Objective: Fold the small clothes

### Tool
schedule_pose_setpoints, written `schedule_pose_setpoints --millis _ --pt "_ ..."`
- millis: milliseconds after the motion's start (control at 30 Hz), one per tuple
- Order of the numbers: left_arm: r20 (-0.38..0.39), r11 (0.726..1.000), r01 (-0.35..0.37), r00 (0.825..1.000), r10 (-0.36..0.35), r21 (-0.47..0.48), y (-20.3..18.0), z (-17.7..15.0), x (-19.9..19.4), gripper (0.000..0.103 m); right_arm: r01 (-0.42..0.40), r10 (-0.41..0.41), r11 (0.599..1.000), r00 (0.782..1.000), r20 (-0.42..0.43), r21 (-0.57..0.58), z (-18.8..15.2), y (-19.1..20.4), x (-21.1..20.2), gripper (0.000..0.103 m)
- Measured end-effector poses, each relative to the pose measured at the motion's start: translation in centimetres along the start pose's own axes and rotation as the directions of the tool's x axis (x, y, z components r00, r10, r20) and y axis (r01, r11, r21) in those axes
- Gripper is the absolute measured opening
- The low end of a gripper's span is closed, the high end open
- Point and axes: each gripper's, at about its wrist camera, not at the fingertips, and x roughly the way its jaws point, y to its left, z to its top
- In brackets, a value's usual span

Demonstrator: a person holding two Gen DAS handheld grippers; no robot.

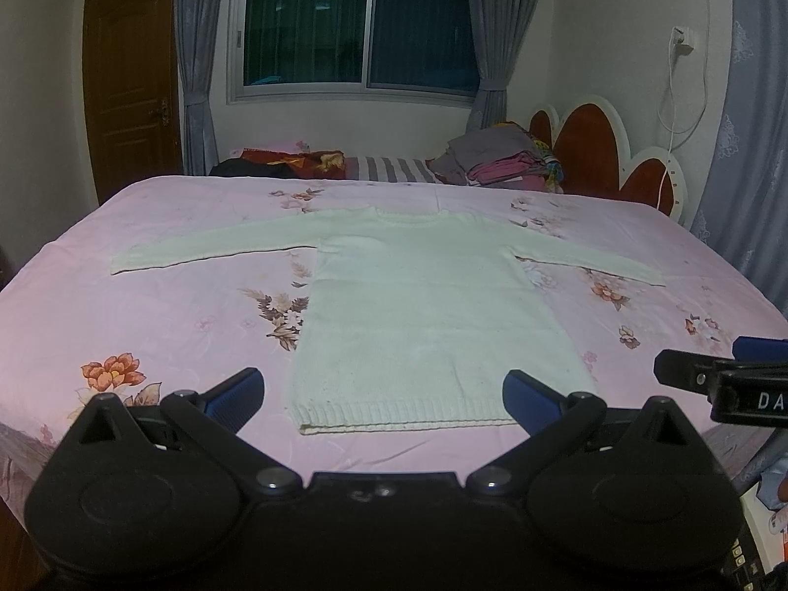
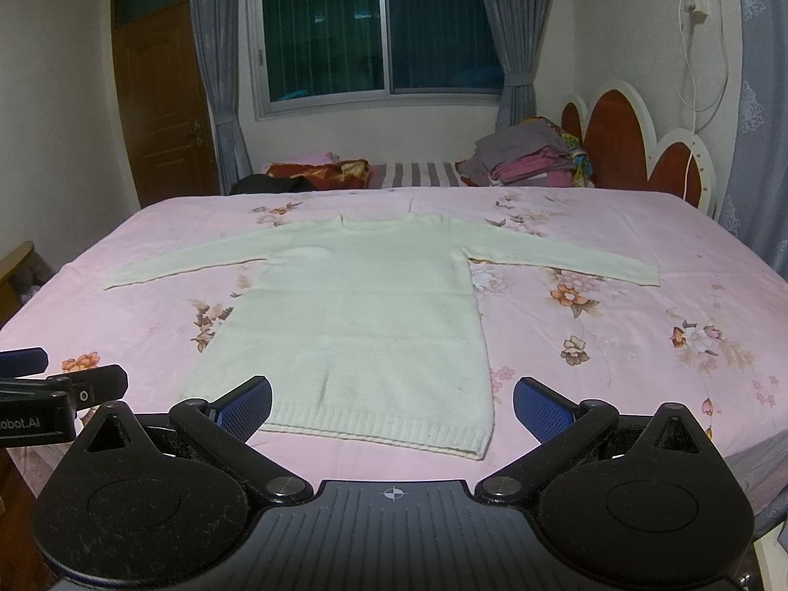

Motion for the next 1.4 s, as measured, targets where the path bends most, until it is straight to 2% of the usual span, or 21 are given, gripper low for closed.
schedule_pose_setpoints --millis 633,800,1000,1167,1400 --pt "-0.007 1.000 -0.001 1.000 0.001 0.004 -0.2 -0.4 0.1 0.103 0.003 -0.003 1.000 1.000 -0.005 0.003 -0.3 -0.1 0.2 0.103" --pt "-0.006 0.999 0.004 1.000 -0.004 0.044 -0.5 0.2 1.3 0.103 0.017 -0.017 1.000 1.000 -0.005 0.008 0.1 -0.8 1.1 0.103" --pt "0.014 0.997 0.002 1.000 -0.004 0.077 -0.5 1.6 4.0 0.103 0.051 -0.051 0.998 0.999 -0.006 0.026 1.8 -1.9 3.7 0.103" --pt "0.035 0.995 0.056 0.998 -0.059 0.079 -0.1 3.6 7.6 0.103 0.089 -0.088 0.995 0.996 -0.017 0.036 3.4 -2.9 7.0 0.103" --pt "0.010 0.987 0.144 0.989 -0.145 0.068 0.9 7.3 13.3 0.103 0.152 -0.152 0.986 0.988 -0.016 0.063 6.8 -3.7 12.3 0.103"
